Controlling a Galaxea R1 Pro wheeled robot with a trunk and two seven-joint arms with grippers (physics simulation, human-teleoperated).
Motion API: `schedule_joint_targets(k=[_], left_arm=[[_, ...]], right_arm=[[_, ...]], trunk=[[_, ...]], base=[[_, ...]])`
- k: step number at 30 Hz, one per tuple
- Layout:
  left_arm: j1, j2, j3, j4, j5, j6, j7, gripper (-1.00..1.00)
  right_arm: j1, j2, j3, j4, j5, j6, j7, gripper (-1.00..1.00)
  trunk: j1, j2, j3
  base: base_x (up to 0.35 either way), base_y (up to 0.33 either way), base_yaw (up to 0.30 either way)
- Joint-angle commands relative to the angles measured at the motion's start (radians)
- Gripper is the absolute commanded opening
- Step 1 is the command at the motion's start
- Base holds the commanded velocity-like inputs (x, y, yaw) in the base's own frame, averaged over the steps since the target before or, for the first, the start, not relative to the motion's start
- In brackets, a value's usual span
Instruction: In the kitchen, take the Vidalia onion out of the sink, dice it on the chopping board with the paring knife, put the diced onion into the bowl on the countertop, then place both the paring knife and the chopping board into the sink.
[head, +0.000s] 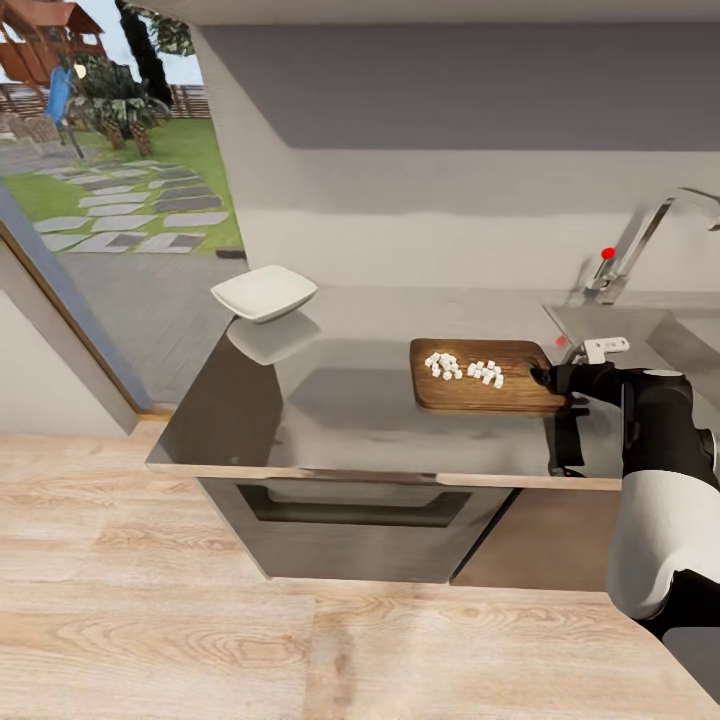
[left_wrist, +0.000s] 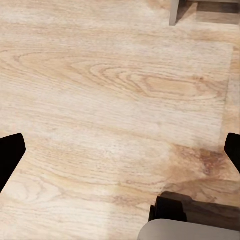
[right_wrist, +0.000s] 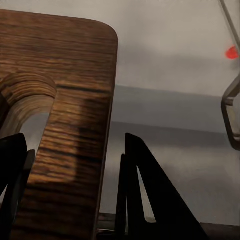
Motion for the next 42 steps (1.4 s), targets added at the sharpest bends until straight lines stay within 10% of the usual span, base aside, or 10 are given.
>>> schedule_joint_targets(k=[1, 15, 42], left_arm=[[-0.002, 0.000, -0.002, 0.004, 0.006, -0.006, -0.002, 1.00], [-0.002, -0.009, -0.002, 0.004, 0.006, -0.008, -0.002, 1.00], [-0.002, -0.009, -0.002, 0.004, 0.006, -0.006, -0.001, 1.00]], right_arm=[[-0.001, 0.000, -0.002, 0.053, 0.033, -0.004, 0.010, -1.00], [-0.001, 0.000, -0.002, 0.053, 0.033, -0.004, 0.010, -1.00], [-0.001, 0.000, 0.000, 0.053, 0.033, -0.004, 0.010, -1.00]], trunk=[[0.000, 0.000, -0.001], [0.000, 0.000, -0.001], [-0.092, 0.168, 0.074]], base=[[0.000, 0.000, 0.000], [0.000, 0.000, 0.000], [0.000, 0.000, 0.000]])
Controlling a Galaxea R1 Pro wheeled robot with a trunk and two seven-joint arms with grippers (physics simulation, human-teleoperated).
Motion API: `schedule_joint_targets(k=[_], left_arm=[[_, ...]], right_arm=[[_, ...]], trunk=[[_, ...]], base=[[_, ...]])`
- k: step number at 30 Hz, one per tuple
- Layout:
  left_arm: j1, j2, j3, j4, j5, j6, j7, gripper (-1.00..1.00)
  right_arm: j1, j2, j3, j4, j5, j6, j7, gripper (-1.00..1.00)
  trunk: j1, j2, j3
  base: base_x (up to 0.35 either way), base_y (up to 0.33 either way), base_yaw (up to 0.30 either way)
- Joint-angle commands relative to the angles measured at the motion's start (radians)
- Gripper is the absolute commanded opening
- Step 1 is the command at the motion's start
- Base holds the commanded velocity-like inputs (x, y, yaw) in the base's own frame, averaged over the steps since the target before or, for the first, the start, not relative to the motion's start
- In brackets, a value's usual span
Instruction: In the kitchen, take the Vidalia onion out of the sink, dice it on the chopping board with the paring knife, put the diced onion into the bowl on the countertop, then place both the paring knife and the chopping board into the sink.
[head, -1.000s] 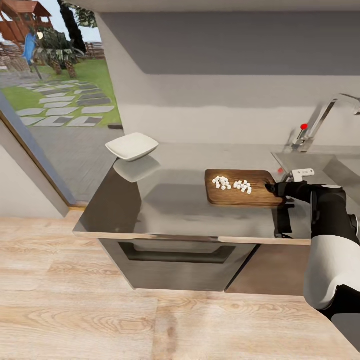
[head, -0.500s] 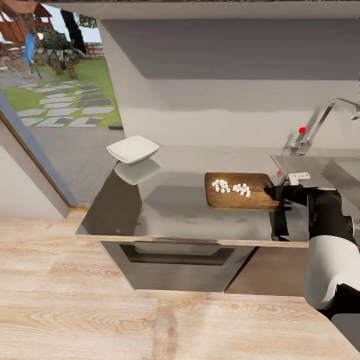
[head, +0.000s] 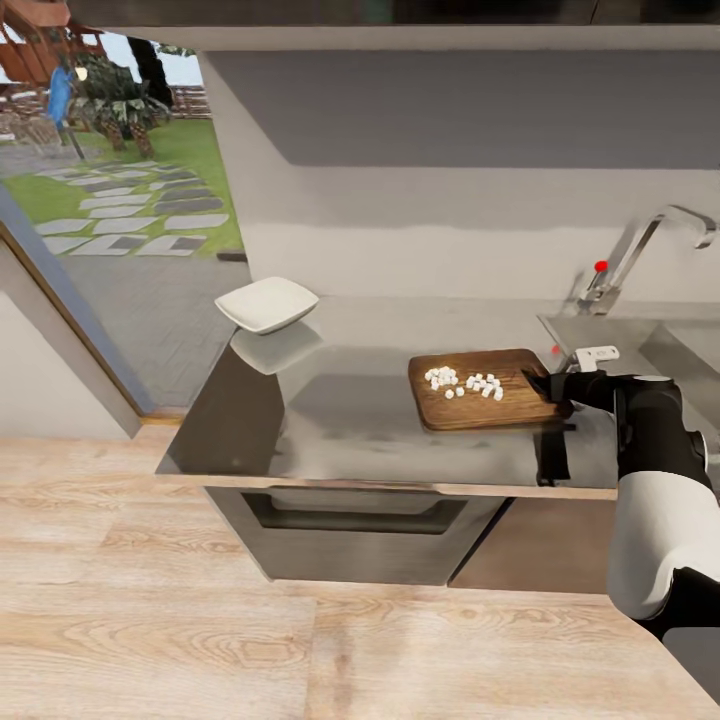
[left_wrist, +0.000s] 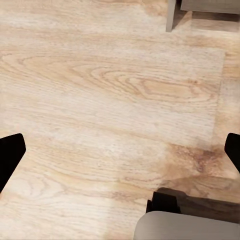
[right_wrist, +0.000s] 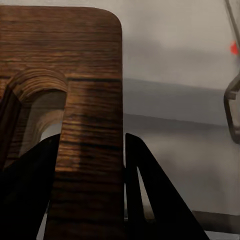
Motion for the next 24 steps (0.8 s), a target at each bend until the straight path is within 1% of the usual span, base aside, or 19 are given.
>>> schedule_joint_targets(k=[1, 15, 24], left_arm=[[-0.002, 0.000, -0.002, 0.004, 0.006, -0.006, -0.002, 1.00], [-0.002, 0.001, -0.002, 0.004, 0.006, -0.006, -0.002, 1.00], [-0.001, 0.001, -0.002, 0.004, 0.006, -0.006, -0.002, 1.00]], right_arm=[[-0.001, 0.001, -0.002, -0.001, 0.008, 0.003, 0.009, -1.00], [-0.001, 0.000, -0.004, 0.000, 0.008, 0.004, 0.009, -1.00], [-0.001, 0.000, -0.013, 0.000, 0.008, 0.004, 0.008, -1.00]], trunk=[[0.000, -0.001, -0.001], [0.000, -0.001, -0.001], [-0.034, 0.062, 0.027]], base=[[0.000, 0.000, 0.000], [0.000, 0.000, 0.000], [0.000, 0.000, 0.000]])
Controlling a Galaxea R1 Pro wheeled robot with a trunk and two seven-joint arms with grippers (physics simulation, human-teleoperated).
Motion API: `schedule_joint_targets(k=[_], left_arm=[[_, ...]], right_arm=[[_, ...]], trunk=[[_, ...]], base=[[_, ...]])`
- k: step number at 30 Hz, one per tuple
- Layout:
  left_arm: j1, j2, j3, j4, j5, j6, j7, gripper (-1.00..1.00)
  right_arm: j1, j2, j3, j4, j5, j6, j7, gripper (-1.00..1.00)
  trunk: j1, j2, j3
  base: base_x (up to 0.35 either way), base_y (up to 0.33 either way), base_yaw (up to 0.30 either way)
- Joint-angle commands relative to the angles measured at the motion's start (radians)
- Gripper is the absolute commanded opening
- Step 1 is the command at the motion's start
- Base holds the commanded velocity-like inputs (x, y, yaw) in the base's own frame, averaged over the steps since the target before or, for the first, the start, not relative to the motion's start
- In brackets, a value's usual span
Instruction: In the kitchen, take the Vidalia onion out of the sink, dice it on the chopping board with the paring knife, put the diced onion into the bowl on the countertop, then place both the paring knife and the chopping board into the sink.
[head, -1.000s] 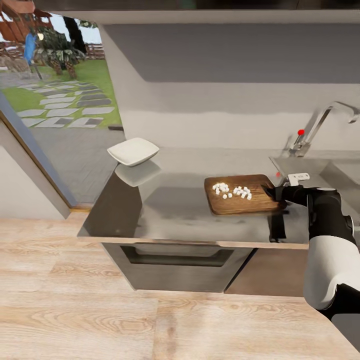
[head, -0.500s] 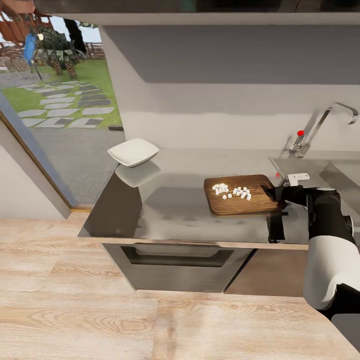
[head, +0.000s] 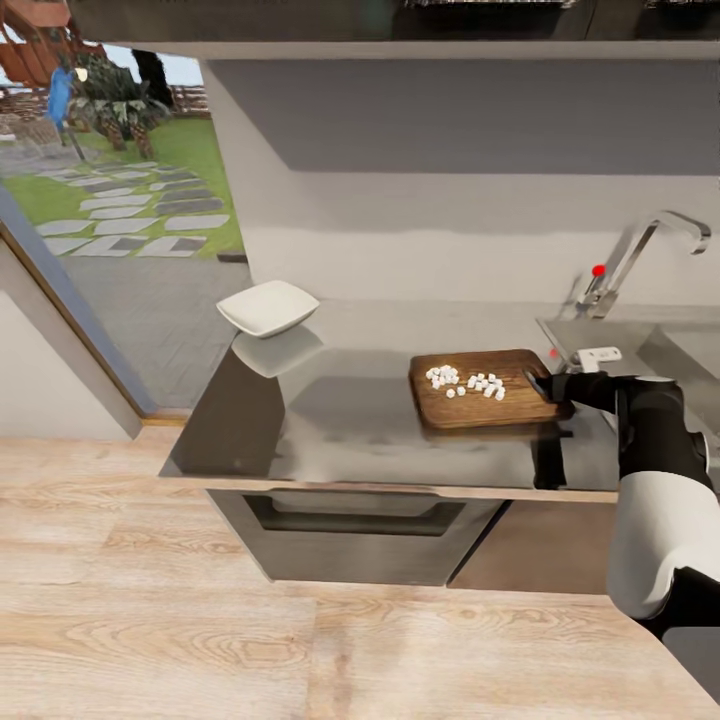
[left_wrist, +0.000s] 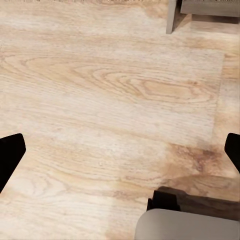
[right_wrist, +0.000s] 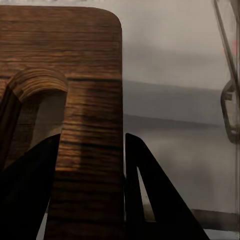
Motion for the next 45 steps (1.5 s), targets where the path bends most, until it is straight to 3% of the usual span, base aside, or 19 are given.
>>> schedule_joint_targets(k=[1, 6, 27, 33, 40, 45], left_arm=[[-0.002, 0.000, -0.002, 0.004, 0.006, -0.006, -0.002, 1.00], [-0.002, 0.000, -0.002, 0.004, 0.006, -0.006, -0.002, 1.00], [-0.002, 0.000, -0.002, 0.003, 0.006, -0.006, -0.002, 1.00], [-0.002, 0.000, -0.002, 0.003, 0.006, -0.007, -0.002, 1.00], [-0.002, 0.000, -0.002, 0.003, 0.006, -0.007, -0.002, 1.00], [-0.002, 0.000, -0.002, 0.004, 0.006, -0.007, -0.002, 1.00]], right_arm=[[-0.001, 0.000, -0.011, -0.001, 0.009, 0.011, 0.009, -1.00], [-0.001, 0.000, -0.045, -0.001, 0.009, 0.052, 0.008, -1.00], [-0.001, 0.001, -0.044, -0.001, 0.009, 0.054, 0.008, -1.00], [-0.001, 0.001, -0.044, -0.001, 0.009, 0.054, 0.008, -1.00], [-0.001, 0.001, -0.044, -0.001, 0.009, 0.054, 0.008, -1.00], [-0.001, 0.001, -0.043, -0.001, 0.009, 0.054, 0.008, -1.00]], trunk=[[-0.004, 0.007, 0.002], [-0.023, 0.042, 0.022], [-0.104, 0.189, 0.121], [-0.104, 0.189, 0.130], [-0.130, 0.238, 0.158], [-0.130, 0.238, 0.158]], base=[[0.000, 0.000, 0.000], [0.000, 0.000, 0.000], [0.000, 0.000, 0.000], [0.000, 0.000, 0.000], [0.000, 0.000, 0.000], [0.000, 0.000, 0.000]])
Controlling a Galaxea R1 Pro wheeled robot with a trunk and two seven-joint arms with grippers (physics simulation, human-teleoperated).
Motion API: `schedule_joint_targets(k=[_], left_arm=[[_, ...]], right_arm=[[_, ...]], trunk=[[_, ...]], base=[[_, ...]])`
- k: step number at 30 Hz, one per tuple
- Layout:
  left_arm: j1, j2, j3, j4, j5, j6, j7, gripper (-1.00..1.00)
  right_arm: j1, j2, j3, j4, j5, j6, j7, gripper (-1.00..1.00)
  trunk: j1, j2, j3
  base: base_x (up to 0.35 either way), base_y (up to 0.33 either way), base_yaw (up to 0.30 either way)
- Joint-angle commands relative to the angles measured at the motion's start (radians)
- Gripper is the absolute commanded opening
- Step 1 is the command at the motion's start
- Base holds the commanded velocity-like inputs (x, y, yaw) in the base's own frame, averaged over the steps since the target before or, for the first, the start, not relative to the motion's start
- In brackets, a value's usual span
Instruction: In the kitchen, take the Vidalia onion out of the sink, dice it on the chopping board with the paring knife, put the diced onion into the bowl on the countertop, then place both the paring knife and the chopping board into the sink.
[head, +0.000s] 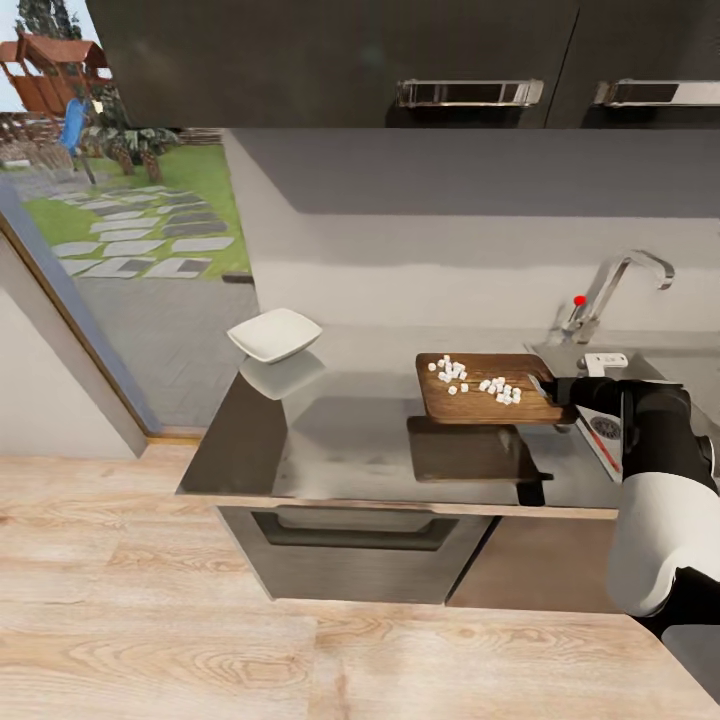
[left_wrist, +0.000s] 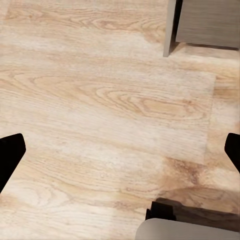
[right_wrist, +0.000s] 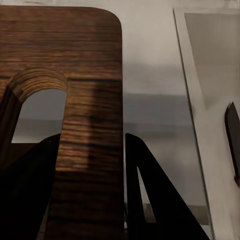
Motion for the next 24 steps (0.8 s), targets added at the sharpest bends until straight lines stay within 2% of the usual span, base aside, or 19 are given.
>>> schedule_joint_targets(k=[1, 5, 16, 24], left_arm=[[-0.002, 0.000, -0.002, 0.004, 0.006, -0.006, -0.002, 1.00], [-0.001, 0.001, -0.002, 0.004, 0.006, -0.005, -0.002, 1.00], [-0.001, 0.003, -0.002, 0.004, 0.006, -0.006, -0.002, 1.00], [-0.001, 0.003, -0.002, 0.004, 0.006, -0.005, -0.002, 1.00]], right_arm=[[-0.001, 0.000, -0.002, -0.001, 0.010, 0.001, 0.010, -1.00], [-0.001, 0.000, -0.001, -0.001, 0.011, 0.001, 0.009, -1.00], [-0.001, 0.000, 0.001, -0.001, 0.013, 0.004, 0.008, -1.00], [-0.001, 0.002, 0.003, -0.001, 0.013, 0.004, 0.008, -1.00]], trunk=[[0.000, -0.001, -0.001], [0.000, -0.001, -0.001], [0.000, -0.001, -0.001], [0.000, -0.001, -0.001]], base=[[0.000, 0.000, 0.000], [0.000, 0.156, 0.000], [0.003, 0.286, 0.000], [0.114, 0.293, 0.000]])
